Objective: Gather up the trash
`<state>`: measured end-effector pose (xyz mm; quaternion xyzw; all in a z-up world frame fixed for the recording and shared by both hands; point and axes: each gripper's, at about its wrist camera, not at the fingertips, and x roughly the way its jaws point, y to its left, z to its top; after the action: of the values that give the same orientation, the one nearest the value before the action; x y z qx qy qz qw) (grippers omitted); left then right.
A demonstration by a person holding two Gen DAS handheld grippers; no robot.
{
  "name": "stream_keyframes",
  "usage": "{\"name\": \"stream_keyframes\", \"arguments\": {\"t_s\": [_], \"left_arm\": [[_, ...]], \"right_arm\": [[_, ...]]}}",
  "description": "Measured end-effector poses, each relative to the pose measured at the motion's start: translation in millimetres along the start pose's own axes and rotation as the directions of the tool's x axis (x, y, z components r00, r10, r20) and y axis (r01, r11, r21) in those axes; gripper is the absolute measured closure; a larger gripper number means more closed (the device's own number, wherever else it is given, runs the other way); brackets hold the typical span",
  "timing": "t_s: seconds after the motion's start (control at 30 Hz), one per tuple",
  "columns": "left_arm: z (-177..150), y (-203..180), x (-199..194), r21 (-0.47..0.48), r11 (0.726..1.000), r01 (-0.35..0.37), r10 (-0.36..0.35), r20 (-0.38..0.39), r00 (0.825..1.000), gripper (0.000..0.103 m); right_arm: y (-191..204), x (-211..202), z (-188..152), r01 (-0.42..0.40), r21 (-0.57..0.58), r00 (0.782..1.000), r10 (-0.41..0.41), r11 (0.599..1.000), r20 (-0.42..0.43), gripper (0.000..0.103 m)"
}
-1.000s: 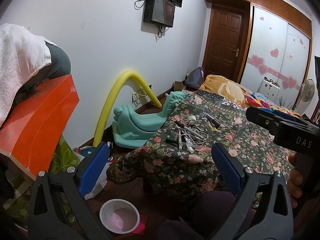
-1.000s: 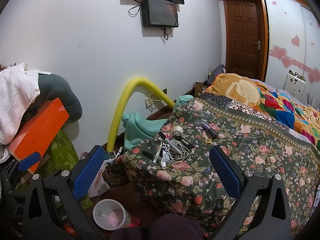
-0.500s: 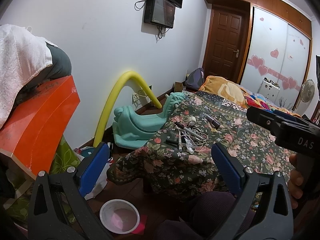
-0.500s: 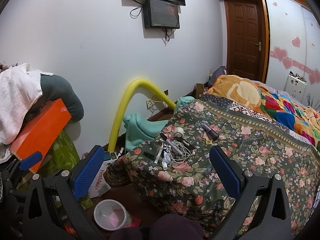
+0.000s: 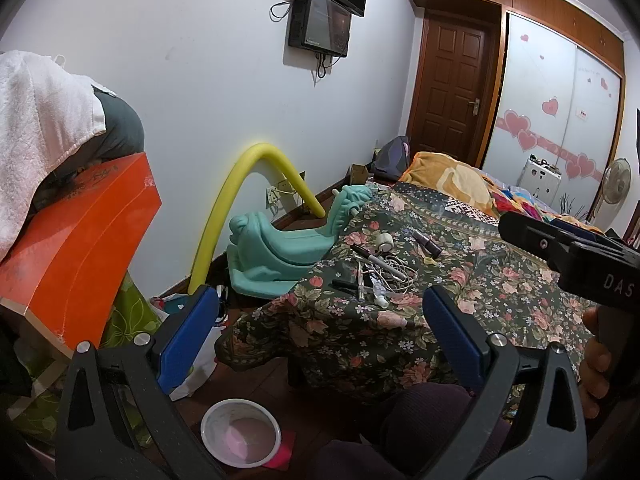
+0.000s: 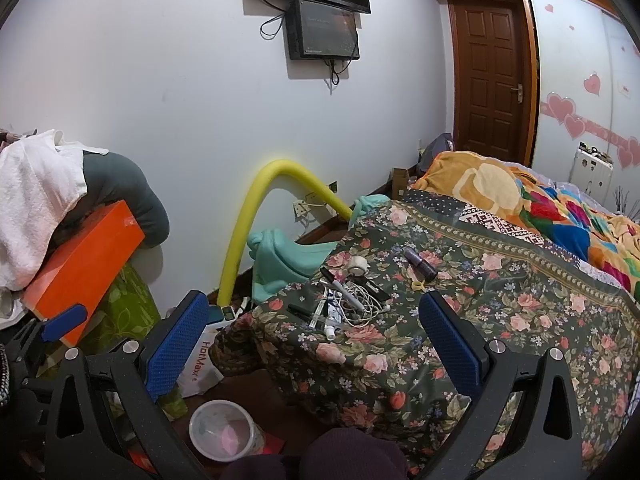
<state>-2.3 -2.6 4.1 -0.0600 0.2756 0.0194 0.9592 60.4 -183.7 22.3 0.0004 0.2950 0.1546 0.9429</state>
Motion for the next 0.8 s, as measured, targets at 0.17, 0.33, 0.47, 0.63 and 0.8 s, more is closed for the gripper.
{"name": "stream_keyframes", "arguments": {"t_s": [0.17,0.33,0.47,0.63,0.8], "left_arm": [[-0.2,-0.2,-0.1,-0.001,1.0,-0.001,0.001,0.0,1.0,0.001],[0.4,-0.4,-0.6,-0.002,1.0,-0.001,0.001,0.001,1.0,0.001],[0.0,0.1,0.1,-0.001,1.0,0.001,-0.001,-0.001,1.0,0.001],[0.3,0.1,0.1,0.0,1.0,0.0,0.0,0.0,1.0,0.001],[0.2,-0.8,-0.1,0.001,1.0,-0.003,0.003,-0.001,1.0,0.001]], "right_arm": [[-0.1,-0.4,0.0,-0.001,0.001,1.0,0.001,1.0,0.001,0.0],[-0.3,-0.7,-0.1,-0.001,0.002,1.0,0.001,1.0,0.001,0.0],[-0.3,-0.7,0.1,-0.001,0.001,1.0,0.001,1.0,0.0,0.0],[-1.1,-0.5,-0.5,-0.002,0.002,1.0,0.002,1.0,0.0,0.0],[-0.8,0.1,0.4,-0.007,0.005,1.0,0.007,1.0,-0.003,0.0]]}}
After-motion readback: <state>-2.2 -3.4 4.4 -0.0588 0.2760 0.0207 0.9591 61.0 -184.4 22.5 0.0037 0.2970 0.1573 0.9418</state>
